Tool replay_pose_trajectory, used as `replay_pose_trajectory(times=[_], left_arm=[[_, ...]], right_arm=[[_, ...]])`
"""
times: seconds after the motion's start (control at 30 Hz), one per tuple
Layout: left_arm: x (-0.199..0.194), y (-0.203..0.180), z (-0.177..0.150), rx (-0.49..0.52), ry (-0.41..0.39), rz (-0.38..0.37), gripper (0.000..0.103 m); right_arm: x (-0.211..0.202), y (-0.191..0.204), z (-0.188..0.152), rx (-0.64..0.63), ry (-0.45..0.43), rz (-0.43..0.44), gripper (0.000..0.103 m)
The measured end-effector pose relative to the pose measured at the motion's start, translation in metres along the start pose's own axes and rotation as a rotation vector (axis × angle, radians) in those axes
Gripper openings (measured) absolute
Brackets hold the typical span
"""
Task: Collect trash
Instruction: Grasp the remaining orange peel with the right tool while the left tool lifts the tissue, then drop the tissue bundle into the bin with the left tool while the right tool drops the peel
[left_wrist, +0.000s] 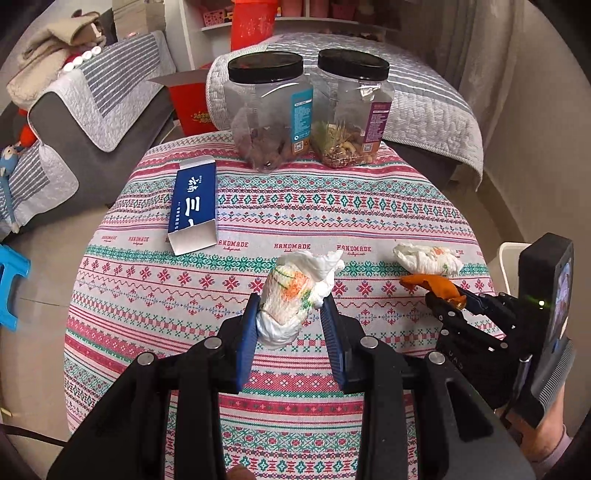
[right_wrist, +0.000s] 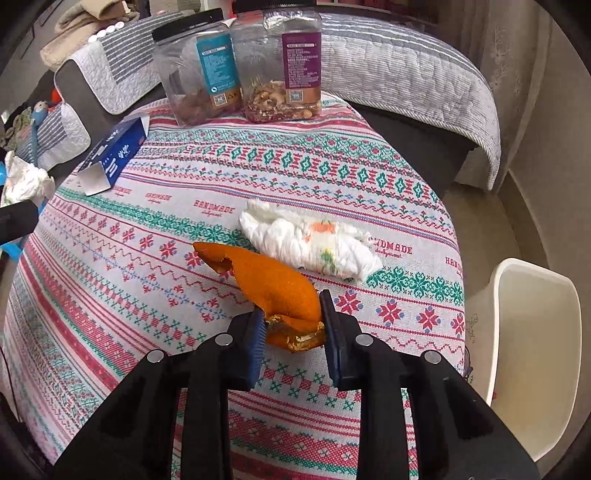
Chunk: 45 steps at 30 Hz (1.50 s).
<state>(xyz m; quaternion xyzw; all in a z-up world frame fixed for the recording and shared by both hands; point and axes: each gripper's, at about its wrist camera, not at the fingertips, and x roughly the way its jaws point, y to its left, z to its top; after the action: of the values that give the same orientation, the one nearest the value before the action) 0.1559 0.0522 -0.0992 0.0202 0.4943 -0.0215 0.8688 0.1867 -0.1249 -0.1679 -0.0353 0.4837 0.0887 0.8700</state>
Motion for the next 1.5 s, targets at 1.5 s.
replay_pose_trajectory(times=[1.5], left_arm=[[-0.085, -0.07, -0.008, 0.024, -0.197, -0.122, 0.034]], right_arm=[[-0.179, -0.049, -0.024, 0.054, -0.389, -0.095, 0.025]])
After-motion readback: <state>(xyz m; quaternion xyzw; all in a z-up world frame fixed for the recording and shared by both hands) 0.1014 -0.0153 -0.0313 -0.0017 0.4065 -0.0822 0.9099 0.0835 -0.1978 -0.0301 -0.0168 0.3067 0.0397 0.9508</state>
